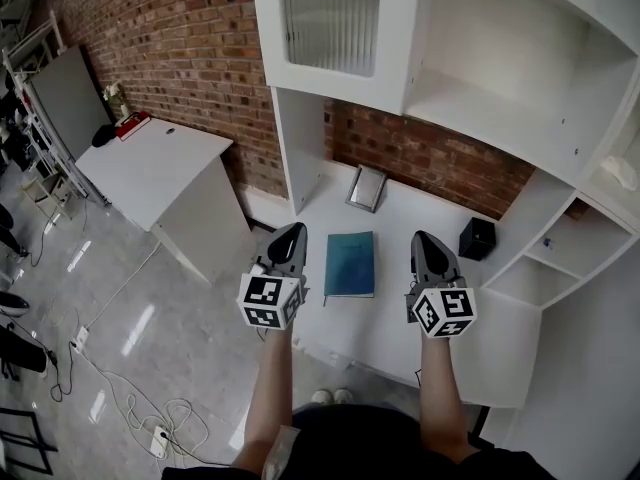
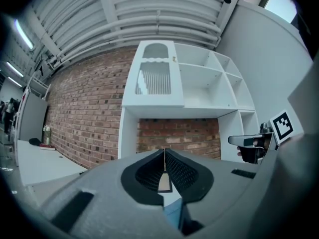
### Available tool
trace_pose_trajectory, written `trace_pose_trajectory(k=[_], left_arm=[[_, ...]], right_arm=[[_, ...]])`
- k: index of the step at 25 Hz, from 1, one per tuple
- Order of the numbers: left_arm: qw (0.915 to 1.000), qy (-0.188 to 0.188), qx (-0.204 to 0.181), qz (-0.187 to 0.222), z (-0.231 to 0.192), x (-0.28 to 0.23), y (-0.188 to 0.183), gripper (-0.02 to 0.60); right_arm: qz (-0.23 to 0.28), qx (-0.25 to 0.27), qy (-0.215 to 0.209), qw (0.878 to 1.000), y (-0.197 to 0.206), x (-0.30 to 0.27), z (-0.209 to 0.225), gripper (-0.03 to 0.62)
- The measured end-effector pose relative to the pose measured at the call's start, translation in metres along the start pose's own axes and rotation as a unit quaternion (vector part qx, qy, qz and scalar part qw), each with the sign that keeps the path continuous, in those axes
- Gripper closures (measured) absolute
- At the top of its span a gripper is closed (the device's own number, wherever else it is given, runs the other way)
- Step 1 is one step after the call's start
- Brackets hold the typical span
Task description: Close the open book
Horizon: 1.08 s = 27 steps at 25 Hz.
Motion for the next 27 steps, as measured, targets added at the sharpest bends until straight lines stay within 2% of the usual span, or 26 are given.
trace_pose_trajectory(k=[27], left_arm=[[0.9998,0.008,0.016,-0.006,-0.0038,0.0047,0.0088,0.568]], right_arm=[[-0.019,0.001,0.010,1.000,0.0077,0.0072,-0.0057,0.597]])
Point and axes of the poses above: the fingertips, and each gripper's own axes: x backward along the fingers, z to its right, y out of its underside, the point moved 5 cm from there along x, backward along the fingers, and after that the axes turned 1 degree about -x, right-handed, at the moved point
